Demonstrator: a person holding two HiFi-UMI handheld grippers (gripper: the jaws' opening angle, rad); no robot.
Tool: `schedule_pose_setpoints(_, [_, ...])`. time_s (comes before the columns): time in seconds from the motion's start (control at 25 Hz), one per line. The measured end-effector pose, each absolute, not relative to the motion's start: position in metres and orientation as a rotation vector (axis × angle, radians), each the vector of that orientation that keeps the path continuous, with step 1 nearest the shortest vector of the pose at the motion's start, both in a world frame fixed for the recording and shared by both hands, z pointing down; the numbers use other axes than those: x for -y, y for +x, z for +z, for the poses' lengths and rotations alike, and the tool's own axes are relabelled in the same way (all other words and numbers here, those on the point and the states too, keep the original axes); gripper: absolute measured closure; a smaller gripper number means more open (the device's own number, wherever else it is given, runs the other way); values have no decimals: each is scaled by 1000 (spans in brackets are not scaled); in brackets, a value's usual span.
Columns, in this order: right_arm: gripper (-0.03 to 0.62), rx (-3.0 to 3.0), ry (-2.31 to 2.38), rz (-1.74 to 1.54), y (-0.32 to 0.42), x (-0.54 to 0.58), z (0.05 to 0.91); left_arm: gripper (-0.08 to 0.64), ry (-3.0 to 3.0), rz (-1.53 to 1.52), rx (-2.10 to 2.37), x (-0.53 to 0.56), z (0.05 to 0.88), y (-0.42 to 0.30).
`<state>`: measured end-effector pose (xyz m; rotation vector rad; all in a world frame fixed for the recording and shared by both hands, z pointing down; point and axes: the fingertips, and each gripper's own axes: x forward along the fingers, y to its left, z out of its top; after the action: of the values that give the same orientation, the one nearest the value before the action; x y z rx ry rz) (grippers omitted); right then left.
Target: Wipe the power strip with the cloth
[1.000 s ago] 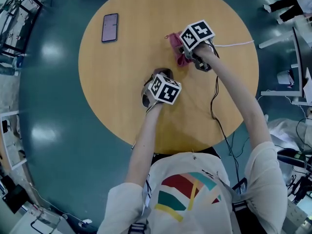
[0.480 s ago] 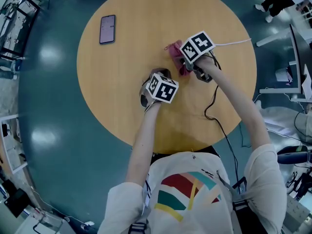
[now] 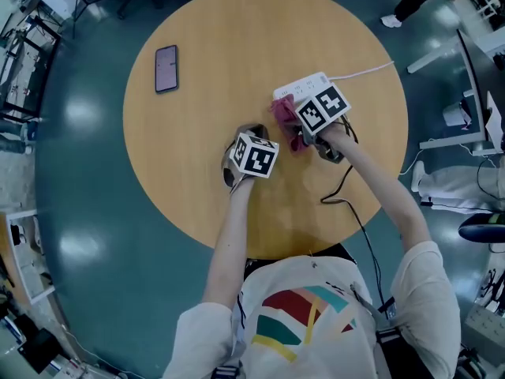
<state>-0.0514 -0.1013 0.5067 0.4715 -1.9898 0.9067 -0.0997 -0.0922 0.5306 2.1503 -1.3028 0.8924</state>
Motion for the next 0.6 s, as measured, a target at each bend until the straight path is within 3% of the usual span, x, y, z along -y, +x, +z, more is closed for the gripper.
schedule_pose_setpoints(0.16, [553, 2121, 513, 950, -49, 92, 475, 517, 2096, 868, 1275, 86, 531, -92])
schedule_pose_setpoints(0.32, [552, 2268, 604, 983, -55, 93, 431, 517, 1907, 656, 1278, 90, 514, -107])
schedule_pose_setpoints(0.6, [553, 2590, 897, 1001, -25, 69, 353, 517, 2230, 299, 1487, 78, 361, -96])
